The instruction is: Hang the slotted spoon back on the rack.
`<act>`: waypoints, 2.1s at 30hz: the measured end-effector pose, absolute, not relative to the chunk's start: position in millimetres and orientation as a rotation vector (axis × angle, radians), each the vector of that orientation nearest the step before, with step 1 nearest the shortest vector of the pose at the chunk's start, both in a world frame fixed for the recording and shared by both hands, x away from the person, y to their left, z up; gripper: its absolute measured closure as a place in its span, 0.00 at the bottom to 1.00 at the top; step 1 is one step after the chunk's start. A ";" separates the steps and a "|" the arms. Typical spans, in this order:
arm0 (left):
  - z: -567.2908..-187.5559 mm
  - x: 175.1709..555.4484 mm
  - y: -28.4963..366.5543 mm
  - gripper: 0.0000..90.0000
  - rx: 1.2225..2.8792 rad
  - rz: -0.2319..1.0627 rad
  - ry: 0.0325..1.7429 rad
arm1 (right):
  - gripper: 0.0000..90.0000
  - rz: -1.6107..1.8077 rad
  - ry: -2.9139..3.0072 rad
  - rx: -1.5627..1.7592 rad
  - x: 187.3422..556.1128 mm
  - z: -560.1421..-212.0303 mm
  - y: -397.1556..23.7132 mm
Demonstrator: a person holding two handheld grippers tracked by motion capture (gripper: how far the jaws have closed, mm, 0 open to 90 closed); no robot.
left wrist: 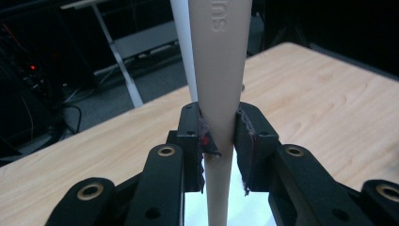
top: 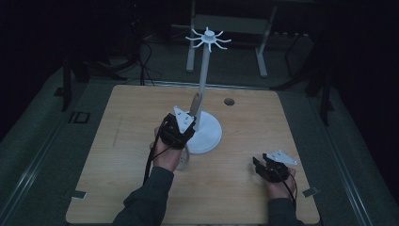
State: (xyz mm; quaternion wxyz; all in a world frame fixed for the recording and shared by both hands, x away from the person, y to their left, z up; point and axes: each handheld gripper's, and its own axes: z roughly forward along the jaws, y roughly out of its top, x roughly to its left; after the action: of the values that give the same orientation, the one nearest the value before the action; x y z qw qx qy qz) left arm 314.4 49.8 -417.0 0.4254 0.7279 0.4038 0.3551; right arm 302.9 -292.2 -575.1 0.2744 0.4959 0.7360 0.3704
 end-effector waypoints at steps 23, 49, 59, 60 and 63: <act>-394.9 321.2 37.0 0.81 1.710 0.929 1.010 | 0.56 0.997 1.969 1.342 303.0 -575.0 -293.6; -369.3 319.8 21.7 0.81 1.582 1.051 1.070 | 0.55 0.990 1.960 1.350 303.2 -575.0 -295.6; -359.9 321.1 14.7 0.81 1.556 1.074 1.084 | 0.55 0.989 1.962 1.349 303.4 -575.0 -295.6; -359.0 321.6 14.0 0.81 1.553 1.073 1.083 | 0.55 0.989 1.963 1.350 303.4 -575.0 -295.5; -356.0 323.0 11.7 0.81 1.548 1.083 1.087 | 0.55 0.989 1.962 1.350 303.4 -575.0 -295.6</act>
State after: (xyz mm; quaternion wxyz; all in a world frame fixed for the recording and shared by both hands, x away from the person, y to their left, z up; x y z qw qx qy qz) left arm 323.0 11.7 -356.0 0.4628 0.6297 0.4421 0.4403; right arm 303.4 -295.6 -575.0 0.2775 0.5029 0.7310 0.3685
